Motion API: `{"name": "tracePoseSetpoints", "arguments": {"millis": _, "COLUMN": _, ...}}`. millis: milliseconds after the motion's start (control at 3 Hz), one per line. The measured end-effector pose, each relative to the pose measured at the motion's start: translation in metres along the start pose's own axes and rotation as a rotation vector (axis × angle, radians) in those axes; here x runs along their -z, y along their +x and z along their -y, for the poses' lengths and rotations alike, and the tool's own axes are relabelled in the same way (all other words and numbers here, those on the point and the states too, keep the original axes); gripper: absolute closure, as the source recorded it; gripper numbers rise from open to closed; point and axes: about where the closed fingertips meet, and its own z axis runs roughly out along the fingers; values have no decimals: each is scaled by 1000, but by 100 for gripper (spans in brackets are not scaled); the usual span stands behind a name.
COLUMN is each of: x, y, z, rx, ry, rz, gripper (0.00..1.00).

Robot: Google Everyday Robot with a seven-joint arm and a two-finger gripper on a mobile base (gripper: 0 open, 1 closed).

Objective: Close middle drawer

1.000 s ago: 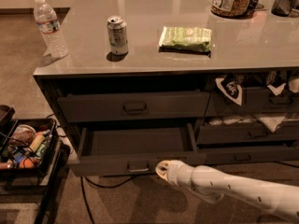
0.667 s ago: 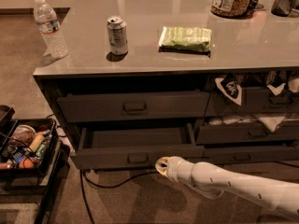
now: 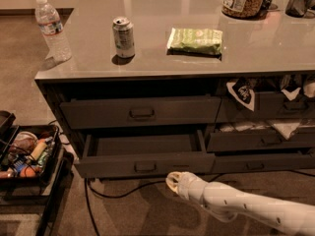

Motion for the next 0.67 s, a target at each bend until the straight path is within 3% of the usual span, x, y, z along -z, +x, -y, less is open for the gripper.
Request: {"name": "tracePoseSetpoints", "arguments": {"millis": 667, "x": 10, "y": 40, "z": -4, "rx": 91, "ry": 89, "rz": -89, "gripper": 100}}
